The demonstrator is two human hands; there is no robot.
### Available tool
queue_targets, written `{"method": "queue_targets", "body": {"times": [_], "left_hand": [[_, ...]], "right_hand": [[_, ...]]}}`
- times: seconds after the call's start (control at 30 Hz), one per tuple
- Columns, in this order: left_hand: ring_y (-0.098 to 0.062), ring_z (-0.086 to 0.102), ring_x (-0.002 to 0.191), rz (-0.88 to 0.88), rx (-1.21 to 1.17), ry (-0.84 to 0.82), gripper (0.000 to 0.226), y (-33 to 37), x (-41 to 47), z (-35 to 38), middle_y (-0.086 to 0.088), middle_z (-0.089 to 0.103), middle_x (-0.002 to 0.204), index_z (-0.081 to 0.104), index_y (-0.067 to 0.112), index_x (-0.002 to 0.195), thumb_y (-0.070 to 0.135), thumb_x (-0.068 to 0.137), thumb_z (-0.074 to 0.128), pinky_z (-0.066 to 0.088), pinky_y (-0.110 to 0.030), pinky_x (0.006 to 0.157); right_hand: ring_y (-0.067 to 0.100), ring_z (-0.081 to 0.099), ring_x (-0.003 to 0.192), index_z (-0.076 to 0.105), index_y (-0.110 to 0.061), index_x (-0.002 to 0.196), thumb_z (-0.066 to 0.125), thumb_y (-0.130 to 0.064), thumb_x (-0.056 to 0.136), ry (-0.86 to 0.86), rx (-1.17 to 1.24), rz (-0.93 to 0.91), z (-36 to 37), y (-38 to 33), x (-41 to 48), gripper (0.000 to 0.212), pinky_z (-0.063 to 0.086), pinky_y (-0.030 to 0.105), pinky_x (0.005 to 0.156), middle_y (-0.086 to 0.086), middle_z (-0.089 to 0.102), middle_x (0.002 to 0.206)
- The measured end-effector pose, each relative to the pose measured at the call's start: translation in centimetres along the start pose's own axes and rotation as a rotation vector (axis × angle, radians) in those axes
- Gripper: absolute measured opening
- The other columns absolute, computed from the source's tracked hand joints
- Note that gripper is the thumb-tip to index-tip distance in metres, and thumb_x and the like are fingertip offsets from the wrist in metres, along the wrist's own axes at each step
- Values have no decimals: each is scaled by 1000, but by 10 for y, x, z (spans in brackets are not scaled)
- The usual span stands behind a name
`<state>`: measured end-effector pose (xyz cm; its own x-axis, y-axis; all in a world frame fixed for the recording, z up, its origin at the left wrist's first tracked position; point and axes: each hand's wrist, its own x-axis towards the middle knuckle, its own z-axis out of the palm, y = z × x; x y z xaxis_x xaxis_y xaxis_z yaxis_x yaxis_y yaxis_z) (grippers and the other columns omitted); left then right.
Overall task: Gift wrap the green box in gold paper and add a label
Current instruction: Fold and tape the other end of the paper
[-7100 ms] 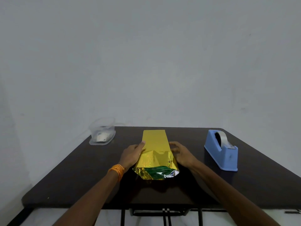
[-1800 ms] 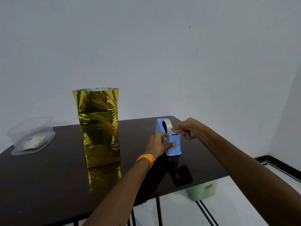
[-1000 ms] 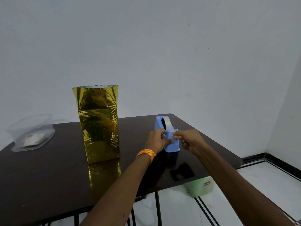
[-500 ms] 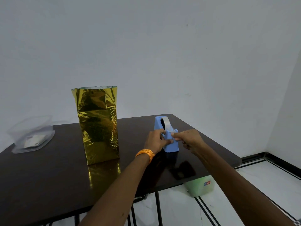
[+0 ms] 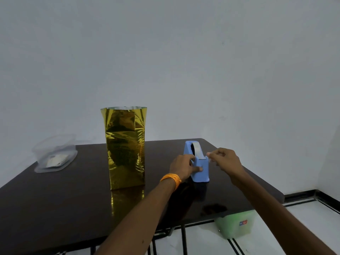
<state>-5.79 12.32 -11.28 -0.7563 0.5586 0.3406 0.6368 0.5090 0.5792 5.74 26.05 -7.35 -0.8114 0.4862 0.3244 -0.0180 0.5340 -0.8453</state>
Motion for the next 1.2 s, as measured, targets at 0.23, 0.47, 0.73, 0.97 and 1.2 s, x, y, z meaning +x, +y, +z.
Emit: {"method": "queue_targets", "body": {"times": [0.23,0.47,0.73,0.97,1.2], "left_hand": [[-23,64,80,8,32,30,38,-2,-13,-12,-7,70,94,69,12,96,44,78,78,50,-34,65],[-26,65,90,13,49,72,41,-4,-23,-13,-9,70,103,67,12,108,42,80,76,54,-39,75],[-17,66,86,182,230,411,27,13,-42,-111,2,72,91,65,24,112,27,85,67,56,-34,76],[-6,63,75,322,288,738,16,19,-71,-228,7,70,86,68,22,106,26,93,59,53,-22,69],[-17,53,112,-5,-12,819,25,-36,-77,-279,-3,56,122,59,22,117,34,95,57,47,-33,91]], "right_hand": [[13,57,71,71,-11,90,69,-24,89,-38,135,1,11,-16,-4,13,43,26,62,4,69,87],[14,56,69,71,-9,93,69,-18,90,-72,258,-6,19,-41,0,10,47,25,60,9,63,80],[20,67,101,69,-20,107,71,-17,88,-97,440,-62,51,-95,10,20,57,34,84,7,70,106],[18,68,107,52,-29,132,64,-25,95,-272,514,-244,114,-145,7,40,52,40,99,9,69,114],[23,54,125,35,-33,145,45,-39,103,-322,358,-357,145,-170,8,43,37,48,112,1,58,132]]}}
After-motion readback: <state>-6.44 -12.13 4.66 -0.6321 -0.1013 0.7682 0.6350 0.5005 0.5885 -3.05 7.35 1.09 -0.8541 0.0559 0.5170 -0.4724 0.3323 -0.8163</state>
